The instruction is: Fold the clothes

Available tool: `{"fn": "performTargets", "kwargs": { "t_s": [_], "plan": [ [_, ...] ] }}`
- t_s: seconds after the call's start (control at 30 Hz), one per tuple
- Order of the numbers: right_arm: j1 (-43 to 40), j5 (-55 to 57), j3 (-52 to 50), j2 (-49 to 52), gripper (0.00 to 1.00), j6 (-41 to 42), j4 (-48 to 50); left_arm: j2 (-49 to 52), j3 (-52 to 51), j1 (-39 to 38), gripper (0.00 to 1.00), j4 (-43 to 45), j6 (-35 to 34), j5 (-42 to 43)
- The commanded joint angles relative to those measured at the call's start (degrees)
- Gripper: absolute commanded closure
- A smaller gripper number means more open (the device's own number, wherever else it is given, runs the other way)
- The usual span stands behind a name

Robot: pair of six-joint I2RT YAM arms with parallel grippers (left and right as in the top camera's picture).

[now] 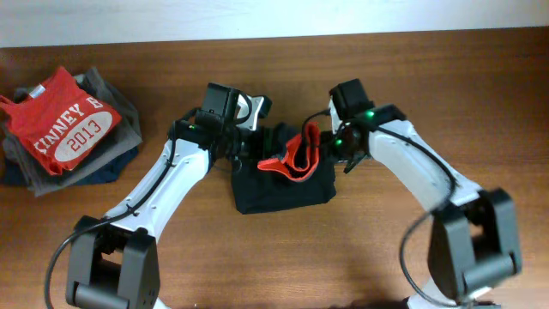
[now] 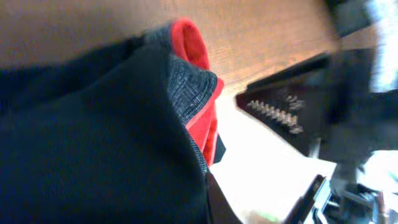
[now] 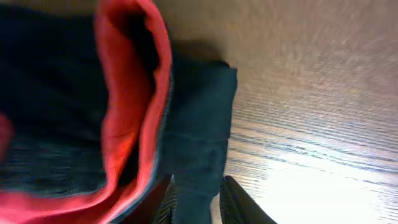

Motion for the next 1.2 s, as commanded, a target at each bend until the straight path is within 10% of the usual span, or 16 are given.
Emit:
{"fn": "performTargets", "kwargs": {
  "t_s": [0.0, 0.43, 1.17],
  "plan": [
    [0.26, -2.67, -0.04, -1.01, 0.72, -0.39, -0.15, 0.22, 0.76, 0.11, 0.99, -0.79, 0.02, 6.03],
    [-2.01, 1.03, -0.04, -0.63, 0.83, 4.35, -0.04, 0.17, 3.04, 0.26, 1.00, -0.68, -0.68, 32.54],
    [-13.97, 1.05, -0.04, -0.66, 0.83, 3.93, -4.33, 0.48, 3.04, -7.96, 0.99, 1.97, -0.66, 3.26]
  ]
}}
